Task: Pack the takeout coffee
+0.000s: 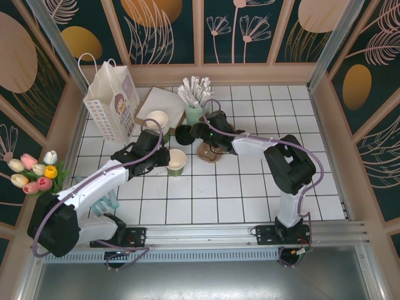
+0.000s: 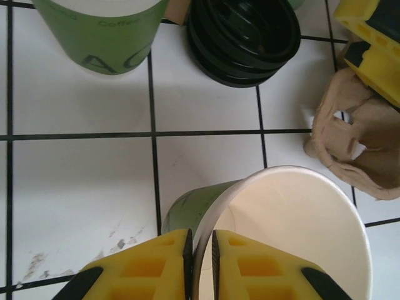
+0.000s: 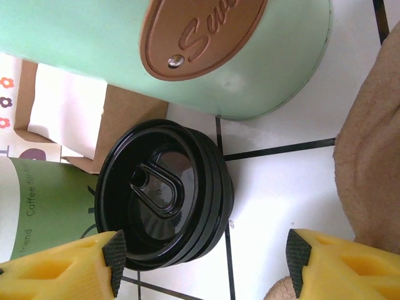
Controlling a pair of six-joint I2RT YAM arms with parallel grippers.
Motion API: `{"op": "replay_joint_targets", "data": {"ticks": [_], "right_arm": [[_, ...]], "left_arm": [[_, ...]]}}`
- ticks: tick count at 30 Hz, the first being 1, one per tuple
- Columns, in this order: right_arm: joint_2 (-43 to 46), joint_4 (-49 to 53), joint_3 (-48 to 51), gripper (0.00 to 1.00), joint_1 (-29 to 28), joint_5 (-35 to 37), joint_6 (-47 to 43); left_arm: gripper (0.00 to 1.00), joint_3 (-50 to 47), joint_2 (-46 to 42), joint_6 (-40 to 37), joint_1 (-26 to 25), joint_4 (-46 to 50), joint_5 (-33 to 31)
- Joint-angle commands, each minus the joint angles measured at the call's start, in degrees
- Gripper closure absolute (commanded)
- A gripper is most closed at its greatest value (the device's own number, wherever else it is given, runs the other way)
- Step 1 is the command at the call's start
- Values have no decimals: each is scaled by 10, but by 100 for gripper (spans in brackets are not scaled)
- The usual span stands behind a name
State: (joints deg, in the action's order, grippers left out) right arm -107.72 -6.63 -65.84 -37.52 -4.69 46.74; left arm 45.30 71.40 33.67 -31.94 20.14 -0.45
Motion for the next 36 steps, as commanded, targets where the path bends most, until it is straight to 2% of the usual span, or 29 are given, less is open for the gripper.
{"op": "replay_joint_targets", "data": {"ticks": [1, 5, 9, 14, 22, 24, 36], "right_arm": [[-8, 18, -32, 33, -7, 2, -13], [-27, 22, -50, 41, -7, 19, -24], [-42, 26, -65, 42, -9, 20, -30], [-57, 33, -81, 43, -15, 25, -37], [-80, 49, -104, 51, -20, 51, -49], [-85, 57, -113, 55, -22, 53, -57], [-118, 89, -150, 61, -22, 71, -101]], "left_arm": [[80, -4, 5, 3, -5, -39, 37], [71, -3, 6, 6, -6, -52, 59], [63, -6, 5, 1, -6, -37, 45], [62, -2, 16, 6, -6, -13, 6], [57, 9, 28, 10, -6, 2, -11], [54, 12, 32, 10, -7, 2, -2], [45, 26, 57, 20, -6, -34, 84]]}}
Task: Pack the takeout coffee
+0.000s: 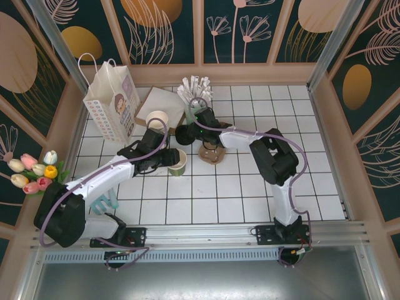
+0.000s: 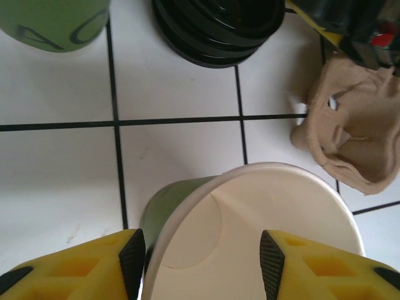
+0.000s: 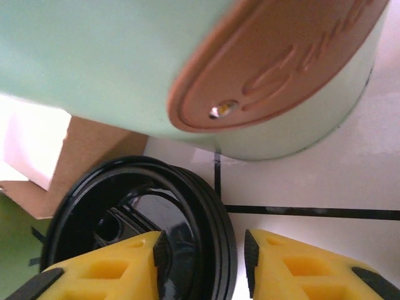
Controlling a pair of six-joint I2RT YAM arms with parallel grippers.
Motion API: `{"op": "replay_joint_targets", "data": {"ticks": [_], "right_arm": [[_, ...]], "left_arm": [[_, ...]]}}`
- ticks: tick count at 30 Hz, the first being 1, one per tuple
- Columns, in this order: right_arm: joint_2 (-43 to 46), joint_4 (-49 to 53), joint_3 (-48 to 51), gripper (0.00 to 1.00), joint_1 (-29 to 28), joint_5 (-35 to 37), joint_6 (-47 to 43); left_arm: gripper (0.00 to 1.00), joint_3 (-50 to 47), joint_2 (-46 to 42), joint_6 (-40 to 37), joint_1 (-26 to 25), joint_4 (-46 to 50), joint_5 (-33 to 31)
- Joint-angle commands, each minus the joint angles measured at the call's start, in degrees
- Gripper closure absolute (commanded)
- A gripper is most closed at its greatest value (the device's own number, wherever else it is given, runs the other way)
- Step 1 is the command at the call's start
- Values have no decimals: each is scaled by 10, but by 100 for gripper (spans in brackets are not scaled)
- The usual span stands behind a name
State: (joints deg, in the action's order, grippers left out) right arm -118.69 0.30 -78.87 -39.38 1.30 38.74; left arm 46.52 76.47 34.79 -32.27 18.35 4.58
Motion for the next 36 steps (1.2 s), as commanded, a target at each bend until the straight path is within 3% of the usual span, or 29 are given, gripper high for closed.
{"op": "replay_joint_targets", "data": {"ticks": [1, 11, 17, 36], "right_arm": [[-9, 21, -22, 62, -4, 11, -25], [-15, 29, -34, 72, -6, 13, -60], [-23, 39, -44, 68, -7, 9, -67], [-2, 23, -39, 84, -8, 38, -115]], "left_arm": [[44, 14, 6, 9, -3, -18, 37], [19, 7, -25, 5, -3, -12, 28], [2, 0, -48, 11, -3, -17, 17], [1, -5, -45, 20, -3, -8, -31]]}}
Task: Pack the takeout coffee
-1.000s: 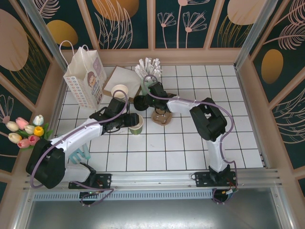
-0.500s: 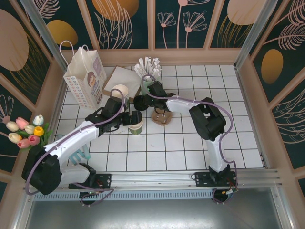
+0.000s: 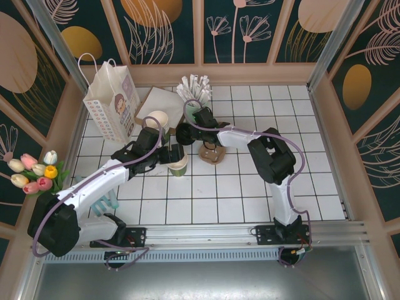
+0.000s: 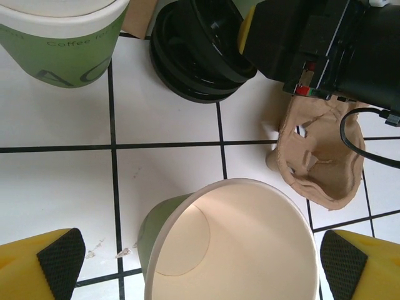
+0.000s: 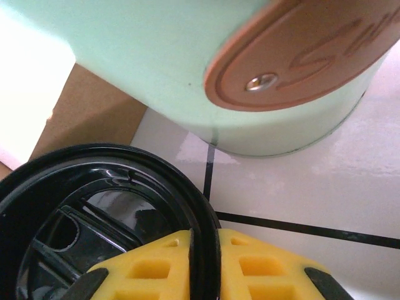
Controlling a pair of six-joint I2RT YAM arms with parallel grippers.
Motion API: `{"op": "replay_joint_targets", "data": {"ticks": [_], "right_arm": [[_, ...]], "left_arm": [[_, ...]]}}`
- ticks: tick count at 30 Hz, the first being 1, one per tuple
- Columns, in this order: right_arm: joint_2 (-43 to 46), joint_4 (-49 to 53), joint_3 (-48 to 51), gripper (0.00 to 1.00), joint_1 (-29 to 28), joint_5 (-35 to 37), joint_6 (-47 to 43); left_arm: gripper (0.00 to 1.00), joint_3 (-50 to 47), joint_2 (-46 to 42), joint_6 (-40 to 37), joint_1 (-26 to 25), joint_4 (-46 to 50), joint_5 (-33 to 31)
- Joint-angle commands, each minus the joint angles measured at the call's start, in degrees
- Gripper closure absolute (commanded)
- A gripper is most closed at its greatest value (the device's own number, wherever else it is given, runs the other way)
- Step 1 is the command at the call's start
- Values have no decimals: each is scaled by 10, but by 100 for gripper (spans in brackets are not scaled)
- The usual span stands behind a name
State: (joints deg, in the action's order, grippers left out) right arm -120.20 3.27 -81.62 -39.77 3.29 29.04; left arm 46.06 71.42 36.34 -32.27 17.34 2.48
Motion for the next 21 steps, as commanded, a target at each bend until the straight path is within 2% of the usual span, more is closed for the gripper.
{"op": "replay_joint_targets", "data": {"ticks": [1, 9, 21], "right_arm": [[16, -8, -9, 84, -4, 20, -18], [40, -34, 13, 83, -4, 26, -35], [73, -100, 65, 83, -4, 19, -47]], "left_arm": [[2, 0, 6, 5, -3, 3, -11], [2, 6, 0, 7, -3, -6, -9], [2, 25, -11, 35, -3, -17, -38]]}}
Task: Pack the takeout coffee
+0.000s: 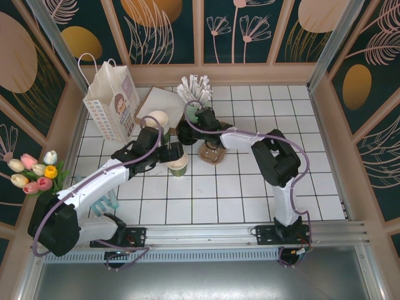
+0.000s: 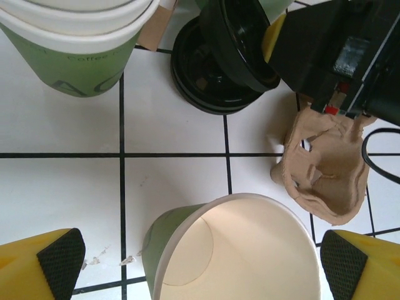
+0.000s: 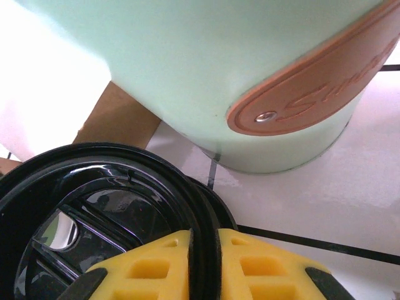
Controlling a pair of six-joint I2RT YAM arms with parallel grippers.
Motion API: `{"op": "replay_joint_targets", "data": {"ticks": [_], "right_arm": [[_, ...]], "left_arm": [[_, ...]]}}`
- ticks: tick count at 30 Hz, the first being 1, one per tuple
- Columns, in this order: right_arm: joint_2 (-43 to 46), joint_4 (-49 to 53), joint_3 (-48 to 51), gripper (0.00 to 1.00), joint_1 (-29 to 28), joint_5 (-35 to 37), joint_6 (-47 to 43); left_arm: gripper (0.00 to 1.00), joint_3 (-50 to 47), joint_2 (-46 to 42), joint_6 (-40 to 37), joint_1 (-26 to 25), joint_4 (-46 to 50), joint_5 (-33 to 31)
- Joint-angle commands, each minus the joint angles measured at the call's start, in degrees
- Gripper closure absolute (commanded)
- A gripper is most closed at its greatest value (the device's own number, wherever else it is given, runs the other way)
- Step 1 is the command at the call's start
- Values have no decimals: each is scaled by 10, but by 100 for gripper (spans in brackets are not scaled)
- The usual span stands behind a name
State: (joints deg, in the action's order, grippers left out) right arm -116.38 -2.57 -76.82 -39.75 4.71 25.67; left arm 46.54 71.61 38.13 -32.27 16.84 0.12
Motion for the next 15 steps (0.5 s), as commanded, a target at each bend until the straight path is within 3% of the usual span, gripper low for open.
{"op": "replay_joint_targets", "data": {"ticks": [1, 10, 15], "right_arm": [[40, -53, 26, 83, -4, 2, -15], [67, -136, 90, 84, -5, -16, -34], [68, -172, 108, 83, -5, -36, -39]], "left_arm": [[2, 21, -15, 21, -3, -14, -16], [1, 38, -11, 46, -3, -34, -15], [3, 69, 29, 65, -3, -21, -50]]}}
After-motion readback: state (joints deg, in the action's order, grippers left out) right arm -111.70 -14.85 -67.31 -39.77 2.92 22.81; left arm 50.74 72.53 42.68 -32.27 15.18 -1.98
